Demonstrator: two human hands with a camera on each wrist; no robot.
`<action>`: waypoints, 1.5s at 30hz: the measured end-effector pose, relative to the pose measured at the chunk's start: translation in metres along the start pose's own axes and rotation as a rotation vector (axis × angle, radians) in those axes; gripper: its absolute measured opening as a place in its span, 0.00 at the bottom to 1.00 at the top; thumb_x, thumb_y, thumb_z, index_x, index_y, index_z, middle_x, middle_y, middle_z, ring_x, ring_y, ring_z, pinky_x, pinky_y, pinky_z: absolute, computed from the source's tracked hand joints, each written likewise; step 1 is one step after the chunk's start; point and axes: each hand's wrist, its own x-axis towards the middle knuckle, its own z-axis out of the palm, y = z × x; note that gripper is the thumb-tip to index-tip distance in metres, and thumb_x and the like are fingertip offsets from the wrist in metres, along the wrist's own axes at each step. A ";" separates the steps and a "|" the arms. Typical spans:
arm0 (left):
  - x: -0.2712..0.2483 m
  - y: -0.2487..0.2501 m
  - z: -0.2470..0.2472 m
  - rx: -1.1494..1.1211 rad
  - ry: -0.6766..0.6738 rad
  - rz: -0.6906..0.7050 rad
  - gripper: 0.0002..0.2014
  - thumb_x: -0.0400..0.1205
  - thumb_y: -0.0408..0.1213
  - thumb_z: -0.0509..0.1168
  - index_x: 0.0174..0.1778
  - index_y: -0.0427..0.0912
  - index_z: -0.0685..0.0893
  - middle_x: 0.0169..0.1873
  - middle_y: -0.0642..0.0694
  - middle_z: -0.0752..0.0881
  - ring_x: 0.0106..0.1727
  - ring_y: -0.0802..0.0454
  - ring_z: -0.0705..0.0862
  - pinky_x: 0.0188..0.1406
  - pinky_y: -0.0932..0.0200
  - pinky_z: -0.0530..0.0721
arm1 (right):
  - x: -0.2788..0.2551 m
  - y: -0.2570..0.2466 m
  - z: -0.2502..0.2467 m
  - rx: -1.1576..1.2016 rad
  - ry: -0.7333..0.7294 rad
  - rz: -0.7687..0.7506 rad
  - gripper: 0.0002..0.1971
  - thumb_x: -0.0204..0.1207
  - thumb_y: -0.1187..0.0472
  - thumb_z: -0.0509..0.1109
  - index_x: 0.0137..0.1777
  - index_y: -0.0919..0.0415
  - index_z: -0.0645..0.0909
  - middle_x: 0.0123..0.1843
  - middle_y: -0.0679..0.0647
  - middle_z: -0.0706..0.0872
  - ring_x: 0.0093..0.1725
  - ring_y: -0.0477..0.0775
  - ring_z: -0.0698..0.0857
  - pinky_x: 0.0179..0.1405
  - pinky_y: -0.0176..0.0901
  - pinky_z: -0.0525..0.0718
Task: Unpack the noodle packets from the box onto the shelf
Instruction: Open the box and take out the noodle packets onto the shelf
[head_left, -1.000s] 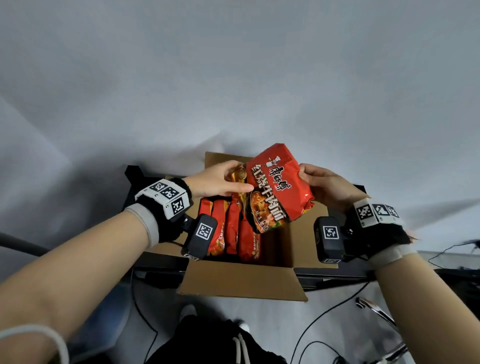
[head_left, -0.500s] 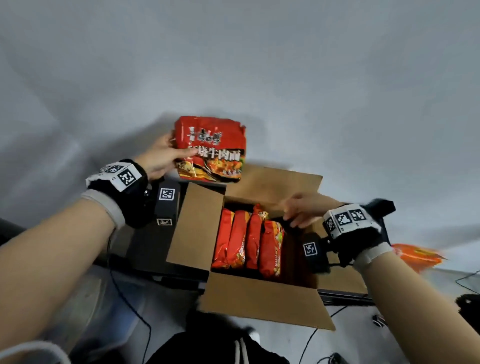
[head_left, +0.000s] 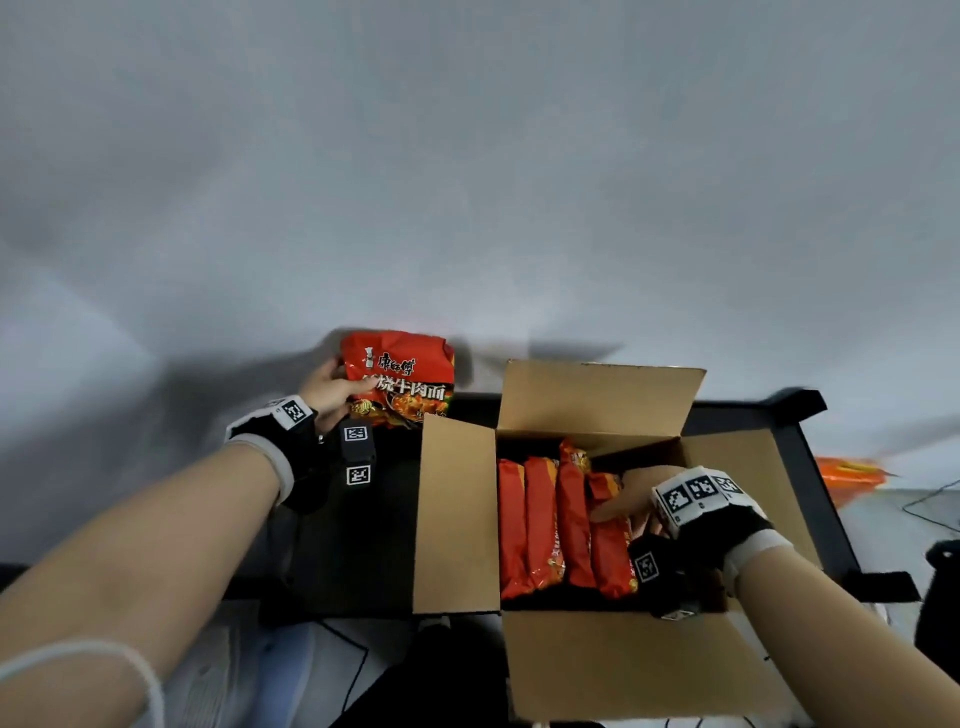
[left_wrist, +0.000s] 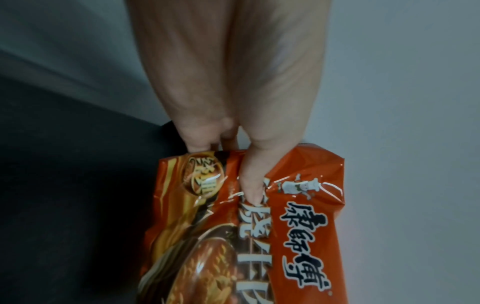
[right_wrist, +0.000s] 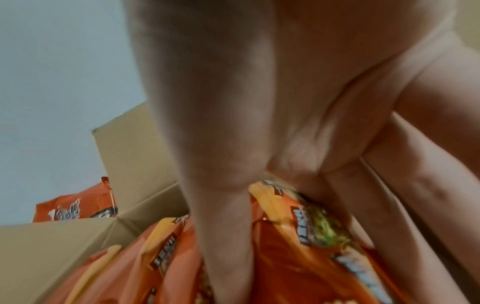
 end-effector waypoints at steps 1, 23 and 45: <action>0.009 -0.008 0.000 0.027 0.009 -0.008 0.30 0.74 0.32 0.73 0.72 0.39 0.71 0.63 0.36 0.83 0.60 0.35 0.84 0.65 0.34 0.78 | -0.001 -0.003 0.002 0.022 0.001 0.020 0.16 0.68 0.42 0.73 0.33 0.55 0.81 0.37 0.52 0.87 0.36 0.50 0.85 0.39 0.41 0.83; 0.020 -0.021 0.014 0.098 0.444 0.081 0.23 0.78 0.22 0.57 0.71 0.34 0.74 0.67 0.34 0.80 0.65 0.37 0.80 0.58 0.54 0.78 | -0.006 -0.009 0.006 -0.003 0.295 0.095 0.11 0.58 0.52 0.73 0.30 0.58 0.77 0.31 0.52 0.80 0.35 0.52 0.80 0.33 0.38 0.76; -0.151 0.100 0.134 0.533 -0.461 0.632 0.25 0.75 0.38 0.72 0.68 0.43 0.76 0.55 0.51 0.85 0.50 0.63 0.84 0.44 0.77 0.83 | -0.158 -0.006 -0.083 0.269 0.459 -0.906 0.16 0.72 0.63 0.74 0.59 0.49 0.81 0.54 0.46 0.88 0.49 0.35 0.87 0.47 0.26 0.84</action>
